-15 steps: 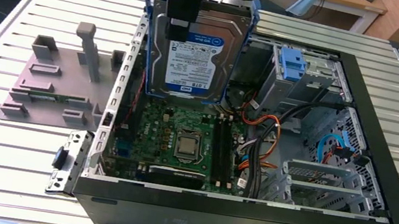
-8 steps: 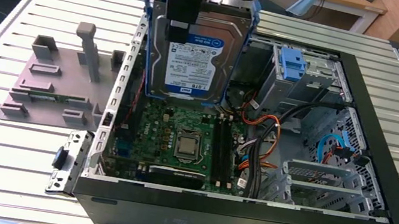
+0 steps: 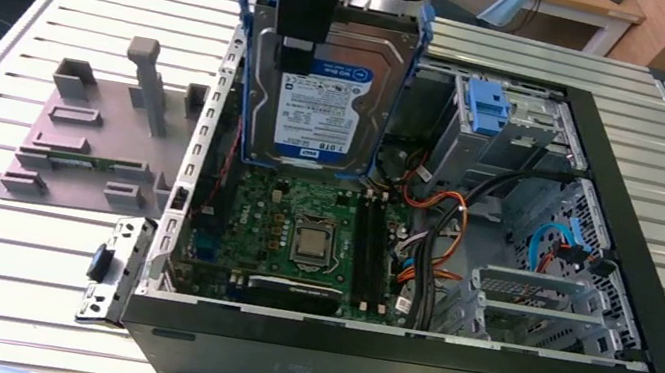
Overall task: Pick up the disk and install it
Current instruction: 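Insert the disk into the insertion slot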
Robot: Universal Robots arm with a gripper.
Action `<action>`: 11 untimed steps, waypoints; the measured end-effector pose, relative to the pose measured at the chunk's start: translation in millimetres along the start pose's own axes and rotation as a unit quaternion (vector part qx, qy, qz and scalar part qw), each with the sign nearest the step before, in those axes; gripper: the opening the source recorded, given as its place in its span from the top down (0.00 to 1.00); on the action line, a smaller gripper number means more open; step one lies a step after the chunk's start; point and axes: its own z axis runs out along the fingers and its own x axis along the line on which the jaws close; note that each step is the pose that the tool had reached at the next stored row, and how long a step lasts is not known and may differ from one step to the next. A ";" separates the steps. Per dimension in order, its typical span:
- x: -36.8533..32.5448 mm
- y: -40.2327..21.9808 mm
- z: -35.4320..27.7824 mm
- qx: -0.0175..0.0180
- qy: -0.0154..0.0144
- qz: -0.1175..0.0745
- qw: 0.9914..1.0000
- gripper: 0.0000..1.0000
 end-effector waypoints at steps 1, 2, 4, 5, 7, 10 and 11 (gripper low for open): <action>0.3 0.0 0.0 0.000 0.000 0.000 1.000 0.63; 0.7 0.0 0.0 0.000 0.000 0.000 1.000 0.63; 1.4 0.0 0.1 0.000 0.000 0.000 1.000 0.63; 1.7 0.0 0.1 0.000 0.000 0.000 1.000 0.63; 2.4 0.1 0.1 0.000 0.000 0.000 1.000 0.63; 3.5 0.1 0.1 0.000 0.000 0.000 1.000 0.63; 3.8 0.1 0.1 0.000 0.000 0.000 1.000 0.63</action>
